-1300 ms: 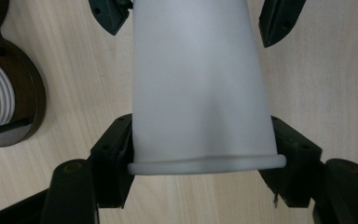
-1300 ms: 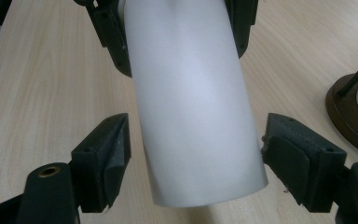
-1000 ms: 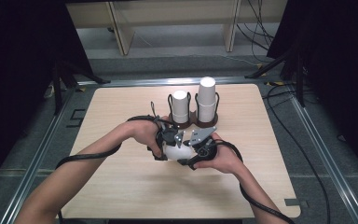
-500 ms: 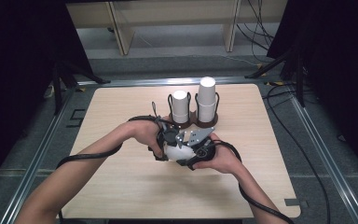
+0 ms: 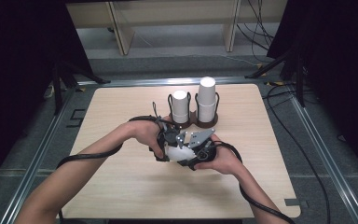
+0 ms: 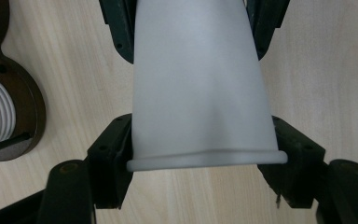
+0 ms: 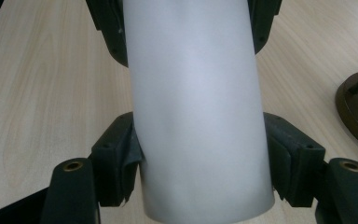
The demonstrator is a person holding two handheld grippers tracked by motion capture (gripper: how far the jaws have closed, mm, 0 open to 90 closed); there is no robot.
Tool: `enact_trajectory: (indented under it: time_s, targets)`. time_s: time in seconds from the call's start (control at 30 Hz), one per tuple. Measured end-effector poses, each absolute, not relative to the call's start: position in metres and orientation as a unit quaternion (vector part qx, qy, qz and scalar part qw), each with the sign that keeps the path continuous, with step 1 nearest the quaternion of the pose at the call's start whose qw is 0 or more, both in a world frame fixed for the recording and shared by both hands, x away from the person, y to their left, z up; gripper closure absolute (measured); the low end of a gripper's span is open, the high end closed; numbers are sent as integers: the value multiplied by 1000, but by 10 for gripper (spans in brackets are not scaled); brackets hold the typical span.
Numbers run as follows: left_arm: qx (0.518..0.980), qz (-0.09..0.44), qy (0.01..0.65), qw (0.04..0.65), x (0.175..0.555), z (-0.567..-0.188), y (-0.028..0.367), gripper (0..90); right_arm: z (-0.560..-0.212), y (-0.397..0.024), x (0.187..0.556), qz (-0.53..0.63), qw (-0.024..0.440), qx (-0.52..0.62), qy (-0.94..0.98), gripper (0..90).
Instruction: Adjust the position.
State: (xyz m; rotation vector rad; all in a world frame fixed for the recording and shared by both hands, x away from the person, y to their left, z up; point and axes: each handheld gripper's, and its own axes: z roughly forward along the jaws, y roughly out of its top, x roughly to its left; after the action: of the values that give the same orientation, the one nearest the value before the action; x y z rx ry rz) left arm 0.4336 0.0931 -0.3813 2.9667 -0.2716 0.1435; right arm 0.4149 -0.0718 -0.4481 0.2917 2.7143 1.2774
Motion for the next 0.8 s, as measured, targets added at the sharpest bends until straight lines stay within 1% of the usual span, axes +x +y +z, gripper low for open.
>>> enact_trajectory:
  time_s: [0.1, 0.17, 0.2, 0.3, 0.33, 0.37, 0.4, 0.43, 0.47, 0.57, 0.63, 0.7, 0.8]
  targets:
    - [989, 52, -99, 100, 434, -383, 95, 266, -449, -74, 414, 422, 74, 88, 899, 341]
    - [987, 61, -91, 117, 435, -383, 97, 197, -450, -75, 414, 427, 89, 78, 897, 341]
    - [986, 65, -90, 125, 436, -383, 99, 152, -450, -76, 412, 425, 87, 83, 897, 341]
    - [982, 77, -81, 154, 438, -383, 104, 131, -449, -78, 413, 432, 104, 76, 892, 342]
    - [979, 78, -71, 172, 437, -384, 106, 122, -450, -80, 412, 434, 103, 83, 891, 342]
    - [979, 83, -76, 172, 438, -382, 107, 113, -450, -81, 412, 436, 104, 84, 890, 342]
    - [977, 80, -64, 189, 437, -383, 109, 103, -450, -82, 412, 437, 110, 85, 888, 342]
    - [975, 85, -67, 192, 438, -382, 111, 93, -450, -83, 411, 439, 105, 95, 887, 343]
    - [974, 89, -62, 199, 438, -382, 112, 83, -450, -85, 412, 442, 115, 90, 885, 342]
    - [970, 99, -53, 217, 439, -380, 118, 56, -449, -89, 411, 449, 122, 97, 880, 342]
    - [966, 104, -43, 233, 439, -381, 122, 37, -449, -91, 411, 457, 123, 102, 875, 342]
    - [963, 107, -33, 247, 437, -382, 126, 19, -450, -94, 411, 463, 134, 103, 870, 342]
    - [953, 111, -6, 282, 437, -387, 133, 16, -452, -99, 409, 472, 135, 119, 863, 342]
